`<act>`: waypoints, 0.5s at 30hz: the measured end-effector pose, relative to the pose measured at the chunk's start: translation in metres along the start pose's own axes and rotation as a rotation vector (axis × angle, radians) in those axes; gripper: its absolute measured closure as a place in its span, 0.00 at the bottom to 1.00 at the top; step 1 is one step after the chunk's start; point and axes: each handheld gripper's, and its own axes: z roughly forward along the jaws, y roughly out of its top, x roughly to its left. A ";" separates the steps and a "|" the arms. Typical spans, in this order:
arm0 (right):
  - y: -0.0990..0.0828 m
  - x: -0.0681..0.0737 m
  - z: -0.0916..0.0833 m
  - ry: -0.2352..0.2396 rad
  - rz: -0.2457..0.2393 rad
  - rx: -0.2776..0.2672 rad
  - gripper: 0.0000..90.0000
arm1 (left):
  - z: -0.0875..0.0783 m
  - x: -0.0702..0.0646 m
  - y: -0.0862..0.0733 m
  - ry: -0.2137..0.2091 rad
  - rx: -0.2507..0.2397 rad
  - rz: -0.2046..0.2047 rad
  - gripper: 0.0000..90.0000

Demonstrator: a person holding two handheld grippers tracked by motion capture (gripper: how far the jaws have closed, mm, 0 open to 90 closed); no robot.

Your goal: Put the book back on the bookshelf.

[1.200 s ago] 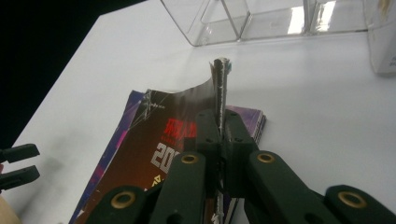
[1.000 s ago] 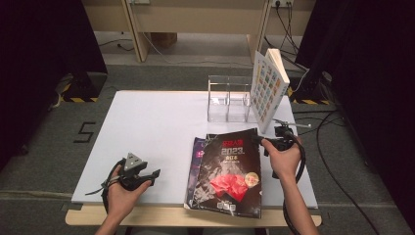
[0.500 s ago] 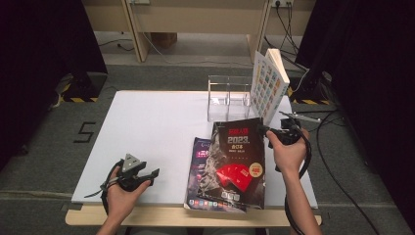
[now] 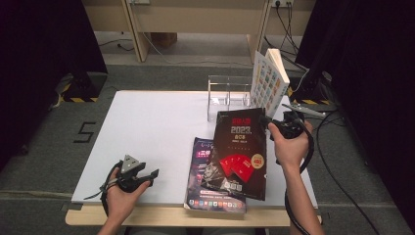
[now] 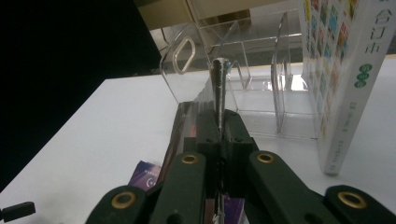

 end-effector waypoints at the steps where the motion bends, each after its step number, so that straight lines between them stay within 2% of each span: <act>1: 0.001 0.001 0.000 0.001 0.000 0.000 0.97 | -0.001 0.001 0.000 0.001 0.000 0.003 0.44; 15: 0.011 0.013 -0.001 0.008 -0.043 -0.056 0.97 | -0.002 0.002 -0.002 0.009 -0.003 -0.015 0.44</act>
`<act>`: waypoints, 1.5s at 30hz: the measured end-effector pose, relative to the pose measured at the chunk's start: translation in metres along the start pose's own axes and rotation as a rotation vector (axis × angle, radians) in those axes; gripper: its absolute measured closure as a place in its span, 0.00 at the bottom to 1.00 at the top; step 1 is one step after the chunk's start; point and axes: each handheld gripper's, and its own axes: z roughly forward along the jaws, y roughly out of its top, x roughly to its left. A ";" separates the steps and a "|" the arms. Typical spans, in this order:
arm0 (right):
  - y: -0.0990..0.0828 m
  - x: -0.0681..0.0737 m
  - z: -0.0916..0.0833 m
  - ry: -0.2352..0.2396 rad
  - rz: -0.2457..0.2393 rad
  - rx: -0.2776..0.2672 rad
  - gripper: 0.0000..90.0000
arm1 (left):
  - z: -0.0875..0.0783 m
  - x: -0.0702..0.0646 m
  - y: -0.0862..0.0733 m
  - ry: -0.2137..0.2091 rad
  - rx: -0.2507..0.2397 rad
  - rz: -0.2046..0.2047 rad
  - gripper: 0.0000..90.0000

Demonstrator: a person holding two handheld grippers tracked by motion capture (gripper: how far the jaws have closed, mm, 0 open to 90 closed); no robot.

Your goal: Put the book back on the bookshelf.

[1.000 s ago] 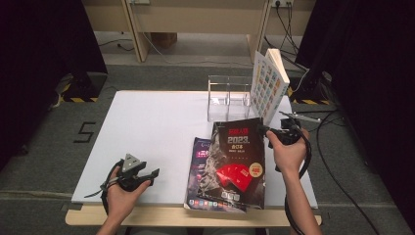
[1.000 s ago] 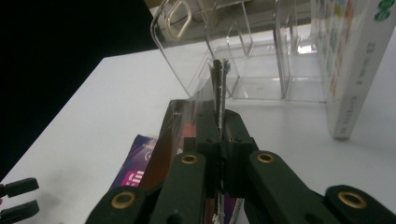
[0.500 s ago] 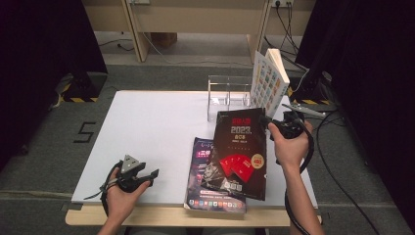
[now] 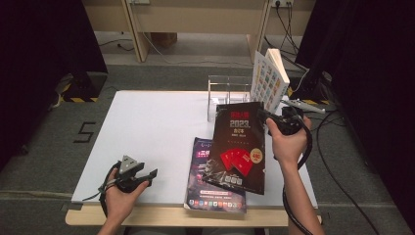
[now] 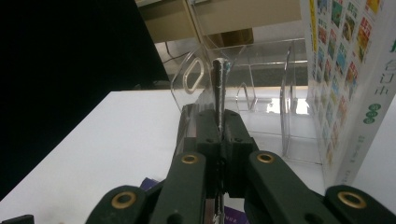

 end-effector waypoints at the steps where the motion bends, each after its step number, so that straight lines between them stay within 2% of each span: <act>1: 0.001 0.000 0.000 0.000 -0.006 -0.004 0.97 | 0.000 0.000 0.000 0.000 0.000 -0.003 0.44; 14: 0.010 0.006 0.000 0.002 -0.012 -0.041 0.97 | -0.001 0.001 -0.001 0.009 0.005 -0.001 0.45; 21: 0.014 0.008 0.000 0.010 -0.016 -0.062 0.97 | -0.002 0.003 -0.001 0.022 -0.004 -0.017 0.46; 26: 0.017 0.010 -0.001 0.002 -0.029 -0.091 0.97 | -0.002 0.003 0.000 0.018 -0.005 -0.018 0.46; 45: 0.029 0.022 0.001 0.011 -0.050 -0.141 0.97 | -0.001 0.003 -0.002 0.020 0.000 -0.019 0.46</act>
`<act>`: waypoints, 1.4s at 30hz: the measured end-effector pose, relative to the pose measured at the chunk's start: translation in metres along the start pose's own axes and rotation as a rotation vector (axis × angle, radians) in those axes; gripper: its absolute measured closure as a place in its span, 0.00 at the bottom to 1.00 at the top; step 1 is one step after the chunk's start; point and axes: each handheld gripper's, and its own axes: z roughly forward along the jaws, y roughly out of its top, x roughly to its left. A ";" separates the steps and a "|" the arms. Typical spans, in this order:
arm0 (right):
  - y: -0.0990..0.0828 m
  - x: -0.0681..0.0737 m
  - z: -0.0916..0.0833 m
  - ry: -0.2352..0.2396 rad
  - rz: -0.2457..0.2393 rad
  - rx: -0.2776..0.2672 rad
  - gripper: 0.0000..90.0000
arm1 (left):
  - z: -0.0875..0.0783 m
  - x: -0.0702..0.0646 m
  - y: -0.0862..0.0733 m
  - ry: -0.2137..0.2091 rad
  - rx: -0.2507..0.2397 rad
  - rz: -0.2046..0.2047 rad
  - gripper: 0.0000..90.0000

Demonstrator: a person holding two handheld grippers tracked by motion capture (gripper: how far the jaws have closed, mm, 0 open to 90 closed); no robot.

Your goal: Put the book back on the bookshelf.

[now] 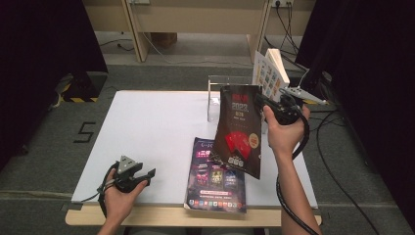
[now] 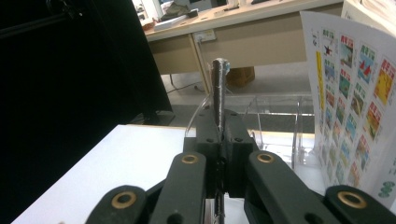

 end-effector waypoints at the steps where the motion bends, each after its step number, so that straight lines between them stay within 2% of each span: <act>1: 0.001 0.001 0.000 0.002 -0.002 -0.001 0.97 | 0.000 0.000 0.000 0.000 0.000 0.001 0.46; 21: 0.011 0.009 0.009 0.031 -0.019 -0.056 0.97 | 0.002 0.000 -0.001 0.000 0.004 0.005 0.46; 42: 0.019 0.013 0.023 0.044 -0.030 -0.084 0.97 | 0.002 0.000 -0.001 -0.001 0.002 0.006 0.46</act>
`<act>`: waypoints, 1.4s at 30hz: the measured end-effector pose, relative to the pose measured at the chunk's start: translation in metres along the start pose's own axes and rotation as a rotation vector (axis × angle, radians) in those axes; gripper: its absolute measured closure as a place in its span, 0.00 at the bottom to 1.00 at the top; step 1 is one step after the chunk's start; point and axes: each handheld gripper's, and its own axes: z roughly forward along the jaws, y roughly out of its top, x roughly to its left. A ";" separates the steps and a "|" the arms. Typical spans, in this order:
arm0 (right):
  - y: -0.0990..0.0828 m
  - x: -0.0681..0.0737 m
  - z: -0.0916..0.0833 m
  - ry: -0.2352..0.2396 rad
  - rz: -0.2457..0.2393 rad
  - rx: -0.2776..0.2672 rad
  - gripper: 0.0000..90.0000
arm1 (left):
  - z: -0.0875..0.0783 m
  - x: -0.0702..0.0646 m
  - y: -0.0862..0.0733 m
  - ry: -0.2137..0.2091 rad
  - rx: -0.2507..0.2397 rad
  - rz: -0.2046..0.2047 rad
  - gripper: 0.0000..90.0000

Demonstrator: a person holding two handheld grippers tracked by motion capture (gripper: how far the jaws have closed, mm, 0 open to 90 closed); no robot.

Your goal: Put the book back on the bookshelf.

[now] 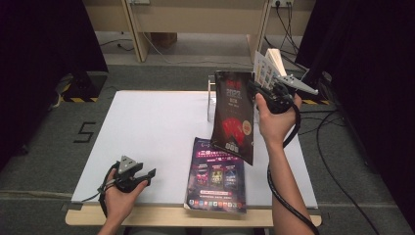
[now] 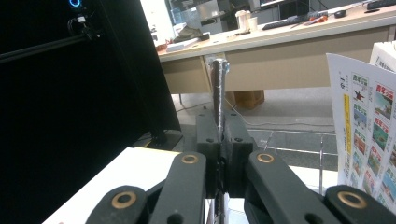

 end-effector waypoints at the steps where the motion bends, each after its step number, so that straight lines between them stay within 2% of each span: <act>1: 0.000 0.000 0.001 0.001 0.000 -0.002 0.97 | 0.000 0.000 0.000 0.000 0.000 0.000 0.46; 8: 0.000 0.000 0.004 0.002 0.004 -0.003 0.97 | 0.000 0.000 0.000 0.003 0.003 0.002 0.46; 29: 0.009 -0.002 0.017 0.002 -0.003 -0.060 0.97 | 0.003 0.001 -0.002 0.001 0.002 -0.004 0.46; 42: 0.012 -0.002 0.034 0.006 -0.001 -0.078 0.97 | 0.003 0.001 -0.002 0.003 0.012 0.000 0.46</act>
